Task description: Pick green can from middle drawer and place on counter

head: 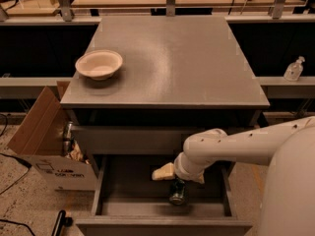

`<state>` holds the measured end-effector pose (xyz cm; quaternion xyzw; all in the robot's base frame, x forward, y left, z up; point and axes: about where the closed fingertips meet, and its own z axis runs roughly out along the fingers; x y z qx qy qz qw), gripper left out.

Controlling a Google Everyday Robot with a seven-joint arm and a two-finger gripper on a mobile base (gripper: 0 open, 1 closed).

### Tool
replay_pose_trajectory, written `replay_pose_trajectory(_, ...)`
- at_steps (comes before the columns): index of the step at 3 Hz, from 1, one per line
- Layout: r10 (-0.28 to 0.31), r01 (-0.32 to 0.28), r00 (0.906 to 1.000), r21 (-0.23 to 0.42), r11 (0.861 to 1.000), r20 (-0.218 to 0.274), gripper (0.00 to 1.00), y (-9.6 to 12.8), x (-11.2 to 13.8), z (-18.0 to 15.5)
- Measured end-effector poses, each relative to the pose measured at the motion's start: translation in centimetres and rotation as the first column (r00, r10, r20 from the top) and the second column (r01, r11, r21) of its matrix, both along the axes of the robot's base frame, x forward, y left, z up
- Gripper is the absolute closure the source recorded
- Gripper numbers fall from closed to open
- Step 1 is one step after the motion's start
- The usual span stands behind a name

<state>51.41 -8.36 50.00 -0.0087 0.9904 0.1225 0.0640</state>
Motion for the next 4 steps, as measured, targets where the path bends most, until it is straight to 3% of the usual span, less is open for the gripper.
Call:
replay_pose_trajectory(1, -0.053, 0.051, 0.9982, 0.038, 0.998, 0.028, 0.00, 0.9, 1.2, 0.5)
replay_pose_trajectory(3, -0.040, 0.038, 0.9972, -0.037, 0.999, -0.063, 0.00, 0.7, -0.5, -6.2)
replay_pose_trajectory(4, -0.048, 0.041, 0.9953, -0.075, 0.996, -0.085, 0.00, 1.0, -1.3, -9.9)
